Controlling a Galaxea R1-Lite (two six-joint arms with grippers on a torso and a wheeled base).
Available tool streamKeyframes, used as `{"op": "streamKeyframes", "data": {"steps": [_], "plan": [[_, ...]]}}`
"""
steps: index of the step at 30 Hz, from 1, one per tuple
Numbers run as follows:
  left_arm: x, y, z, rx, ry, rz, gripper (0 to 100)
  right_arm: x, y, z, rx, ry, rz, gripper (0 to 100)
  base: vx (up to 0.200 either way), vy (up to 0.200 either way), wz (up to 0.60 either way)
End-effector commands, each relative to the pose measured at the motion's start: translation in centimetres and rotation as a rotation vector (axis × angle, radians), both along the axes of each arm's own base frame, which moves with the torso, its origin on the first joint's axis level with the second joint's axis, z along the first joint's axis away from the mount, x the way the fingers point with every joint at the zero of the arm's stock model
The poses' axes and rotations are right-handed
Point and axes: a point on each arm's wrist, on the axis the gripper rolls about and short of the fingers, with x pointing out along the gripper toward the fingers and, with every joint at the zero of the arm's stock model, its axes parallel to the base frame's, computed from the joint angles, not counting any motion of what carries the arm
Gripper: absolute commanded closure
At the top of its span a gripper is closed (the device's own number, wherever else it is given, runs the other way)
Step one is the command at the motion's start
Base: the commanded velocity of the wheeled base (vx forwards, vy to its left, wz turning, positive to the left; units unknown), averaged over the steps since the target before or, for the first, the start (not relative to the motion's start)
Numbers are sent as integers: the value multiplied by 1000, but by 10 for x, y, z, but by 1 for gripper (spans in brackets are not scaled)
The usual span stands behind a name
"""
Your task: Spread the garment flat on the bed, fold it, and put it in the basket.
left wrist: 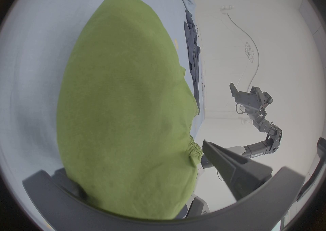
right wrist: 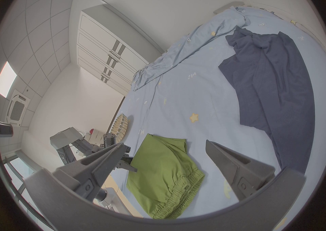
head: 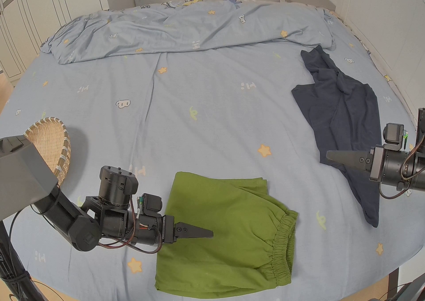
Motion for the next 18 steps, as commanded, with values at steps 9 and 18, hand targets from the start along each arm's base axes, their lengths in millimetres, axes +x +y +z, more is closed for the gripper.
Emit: {"op": "streamKeyframes", "data": {"steps": [9, 18], "plan": [[3, -10, -11, 45, 19, 141, 100, 0, 1, 0, 0, 0, 3, 0, 0, 0, 0], [-15, 14, 75, -8, -80, 180, 100, -1, 0, 2, 1, -6, 1, 0, 0, 0, 0]]}}
